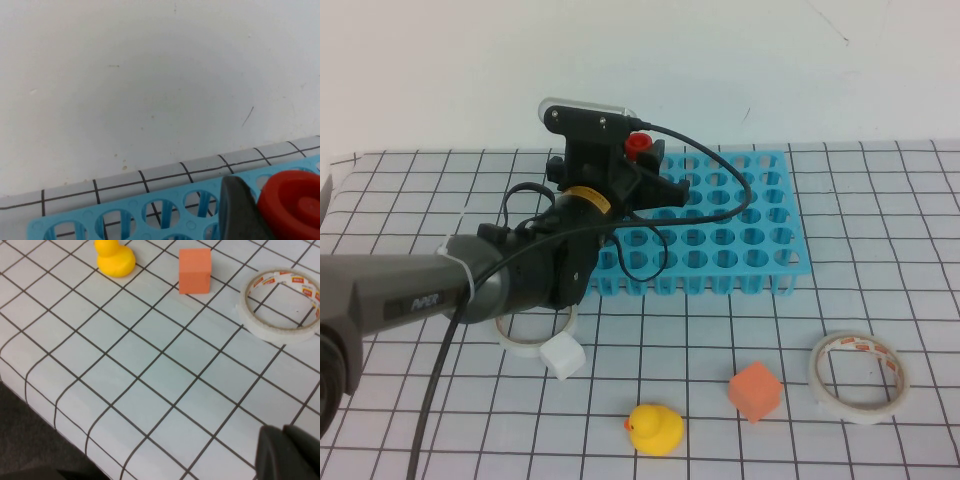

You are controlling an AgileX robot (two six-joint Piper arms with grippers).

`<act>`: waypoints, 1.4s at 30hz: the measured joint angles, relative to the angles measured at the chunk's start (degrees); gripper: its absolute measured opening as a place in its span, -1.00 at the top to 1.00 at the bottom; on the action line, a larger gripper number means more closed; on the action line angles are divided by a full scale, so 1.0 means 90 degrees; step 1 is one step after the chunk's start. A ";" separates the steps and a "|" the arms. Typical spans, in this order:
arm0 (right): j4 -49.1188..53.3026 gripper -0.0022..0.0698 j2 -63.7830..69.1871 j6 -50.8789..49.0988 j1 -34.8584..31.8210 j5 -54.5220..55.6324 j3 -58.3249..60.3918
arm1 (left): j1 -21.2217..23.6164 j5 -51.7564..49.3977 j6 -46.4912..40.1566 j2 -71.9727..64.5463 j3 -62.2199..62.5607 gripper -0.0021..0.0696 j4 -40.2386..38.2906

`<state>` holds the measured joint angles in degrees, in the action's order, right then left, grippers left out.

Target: Place the test tubes

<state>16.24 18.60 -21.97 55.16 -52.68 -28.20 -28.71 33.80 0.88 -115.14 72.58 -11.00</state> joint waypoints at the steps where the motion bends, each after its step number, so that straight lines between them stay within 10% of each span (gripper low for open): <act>1: 0.0000 0.94 0.0000 0.0000 0.0000 0.0000 0.0000 | 0.0000 0.0010 -0.0062 0.0000 0.0000 0.25 -0.0106; 42: 0.0000 0.94 0.0000 0.0000 0.0000 0.0000 0.0000 | 0.0000 -0.0262 -0.0214 0.0026 -0.0038 0.26 -0.0501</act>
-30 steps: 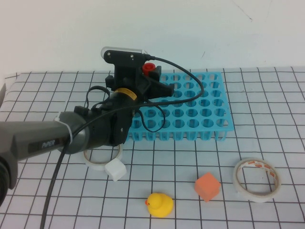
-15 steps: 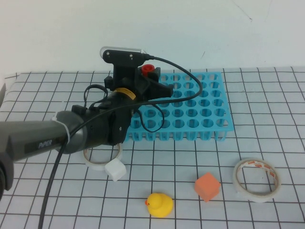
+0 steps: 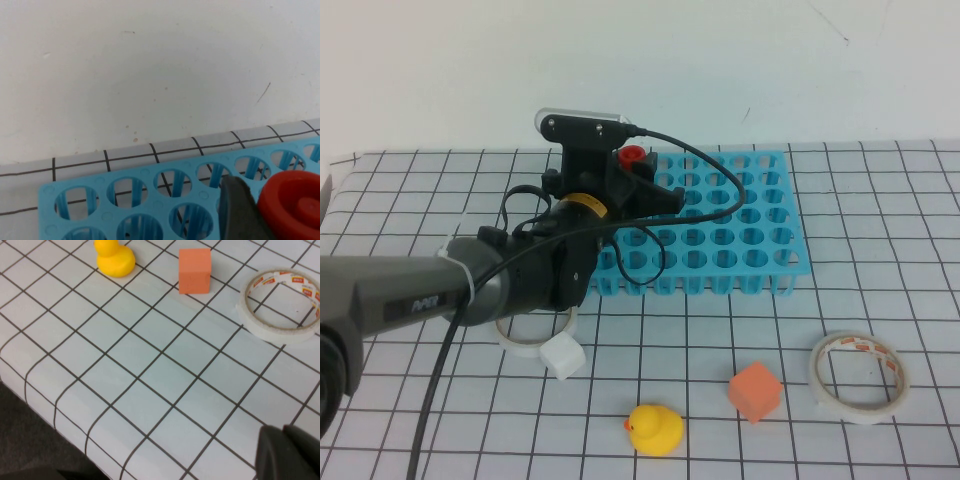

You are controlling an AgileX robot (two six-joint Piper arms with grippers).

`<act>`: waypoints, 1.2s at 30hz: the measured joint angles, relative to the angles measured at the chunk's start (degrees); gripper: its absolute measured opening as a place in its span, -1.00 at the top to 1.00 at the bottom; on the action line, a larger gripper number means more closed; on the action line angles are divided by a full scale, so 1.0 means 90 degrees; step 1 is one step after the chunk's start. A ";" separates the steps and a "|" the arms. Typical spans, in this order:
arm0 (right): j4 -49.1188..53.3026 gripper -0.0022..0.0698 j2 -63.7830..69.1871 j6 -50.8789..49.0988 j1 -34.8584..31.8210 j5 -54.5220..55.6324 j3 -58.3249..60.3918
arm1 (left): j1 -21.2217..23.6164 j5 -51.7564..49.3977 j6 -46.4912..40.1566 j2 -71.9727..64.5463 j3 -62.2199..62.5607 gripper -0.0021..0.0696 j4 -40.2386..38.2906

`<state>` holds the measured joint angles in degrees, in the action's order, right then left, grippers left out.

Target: Place the test tubes

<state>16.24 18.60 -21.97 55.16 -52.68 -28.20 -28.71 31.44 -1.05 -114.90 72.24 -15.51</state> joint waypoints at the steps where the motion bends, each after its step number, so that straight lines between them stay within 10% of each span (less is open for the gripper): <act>1: 0.0000 0.94 0.0000 0.0000 0.0000 0.0000 0.0000 | 0.0000 0.0000 -0.0004 0.0000 0.0000 0.26 0.0000; 27: 0.0000 0.94 0.0000 0.0000 0.0000 0.0000 0.0000 | 0.0000 -0.0309 -0.1349 0.1374 -0.0010 0.14 -0.0053; 36: 0.0000 0.94 0.0000 0.0000 0.0000 0.0000 0.0000 | 0.0000 -0.0417 -0.3187 0.3447 -0.0010 0.57 -0.0064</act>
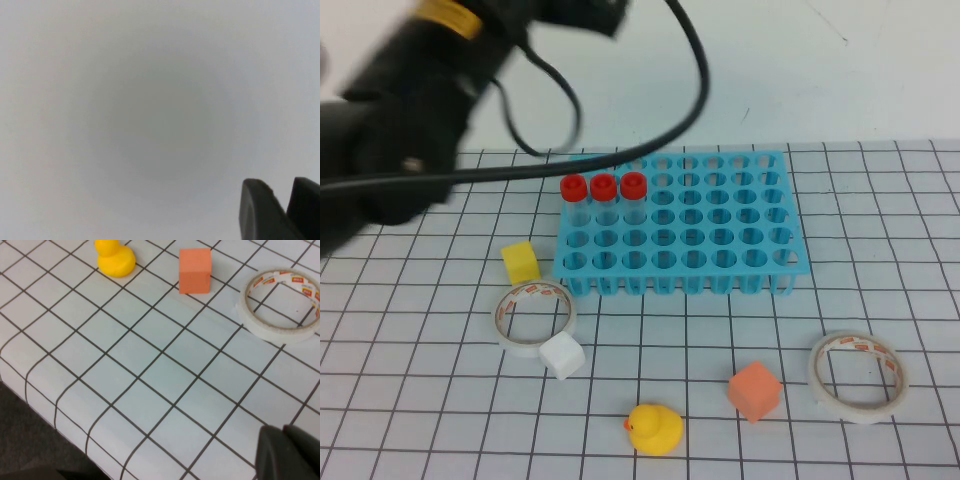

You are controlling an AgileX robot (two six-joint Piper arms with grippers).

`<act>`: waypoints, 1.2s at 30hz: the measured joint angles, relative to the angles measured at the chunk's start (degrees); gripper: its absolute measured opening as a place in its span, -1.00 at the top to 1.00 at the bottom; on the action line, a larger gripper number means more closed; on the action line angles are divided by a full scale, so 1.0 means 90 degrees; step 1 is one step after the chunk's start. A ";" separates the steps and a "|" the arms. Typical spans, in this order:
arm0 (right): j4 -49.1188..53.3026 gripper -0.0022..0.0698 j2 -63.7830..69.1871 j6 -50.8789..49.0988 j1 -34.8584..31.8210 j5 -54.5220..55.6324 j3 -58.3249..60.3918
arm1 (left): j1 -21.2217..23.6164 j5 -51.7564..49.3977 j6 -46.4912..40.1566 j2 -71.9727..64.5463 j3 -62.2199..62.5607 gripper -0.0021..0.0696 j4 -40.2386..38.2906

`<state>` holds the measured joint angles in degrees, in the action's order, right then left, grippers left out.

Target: Place the test tubes

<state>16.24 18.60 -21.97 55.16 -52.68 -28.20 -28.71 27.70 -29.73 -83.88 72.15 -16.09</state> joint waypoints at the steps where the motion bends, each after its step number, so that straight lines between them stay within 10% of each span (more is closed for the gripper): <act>1: 0.0000 0.94 0.0000 0.0000 0.0000 0.0000 0.0000 | 0.0000 0.0000 -0.0187 0.0202 0.0000 0.62 0.0000; 28: 0.0000 0.94 0.0000 0.0000 0.0000 0.0000 0.0000 | 0.0000 0.0009 -0.1570 0.2610 0.0000 0.94 -0.0065; 36: 0.0000 0.94 0.0000 0.0000 0.0000 0.0000 0.0000 | 0.0000 -0.1681 -0.1904 0.3304 -0.0188 0.94 -0.0065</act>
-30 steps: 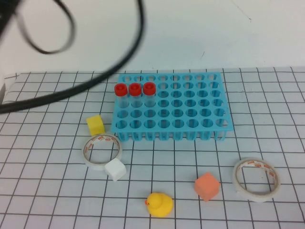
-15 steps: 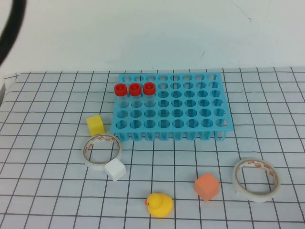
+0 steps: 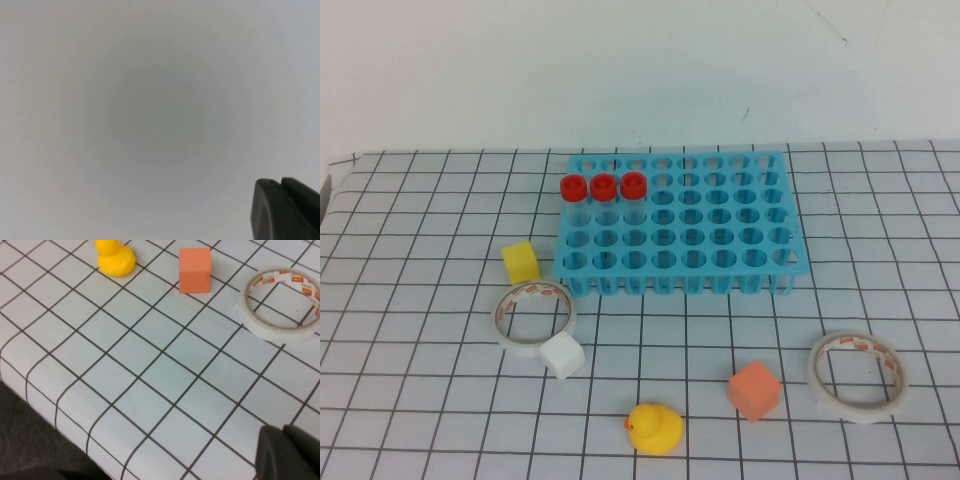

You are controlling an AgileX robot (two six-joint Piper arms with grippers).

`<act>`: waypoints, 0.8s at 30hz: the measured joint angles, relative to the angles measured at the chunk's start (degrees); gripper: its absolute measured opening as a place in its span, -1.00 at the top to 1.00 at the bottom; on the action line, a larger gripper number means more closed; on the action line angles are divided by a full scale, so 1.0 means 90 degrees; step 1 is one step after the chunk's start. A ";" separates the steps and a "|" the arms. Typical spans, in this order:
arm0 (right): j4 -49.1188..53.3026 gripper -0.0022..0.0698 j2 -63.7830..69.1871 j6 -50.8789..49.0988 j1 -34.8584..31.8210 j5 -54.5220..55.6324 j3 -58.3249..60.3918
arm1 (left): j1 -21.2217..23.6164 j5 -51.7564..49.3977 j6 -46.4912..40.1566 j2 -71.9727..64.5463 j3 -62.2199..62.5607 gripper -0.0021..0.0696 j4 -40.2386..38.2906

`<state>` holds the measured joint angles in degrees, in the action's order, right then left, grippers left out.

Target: Place the test tubes

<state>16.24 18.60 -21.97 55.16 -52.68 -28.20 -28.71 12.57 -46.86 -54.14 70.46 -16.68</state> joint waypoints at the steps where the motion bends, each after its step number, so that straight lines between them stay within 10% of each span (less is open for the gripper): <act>1: 0.0000 0.94 0.0000 0.0000 0.0000 0.0000 0.0000 | 0.0000 -0.0353 -0.0036 0.0152 -0.0073 0.94 0.0000; 7: 0.0000 0.94 0.0000 0.0000 0.0000 0.0000 0.0000 | 0.0000 -0.1337 0.0106 0.1547 -0.1467 0.94 0.0012; 24: 0.0000 0.94 0.0000 0.0000 0.0000 0.0000 0.0000 | 0.0031 0.0201 0.0239 0.4779 -0.6796 0.94 -0.0687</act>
<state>16.24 18.60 -21.97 55.16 -52.68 -28.20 -28.43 14.38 -44.71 -11.14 9.29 -22.86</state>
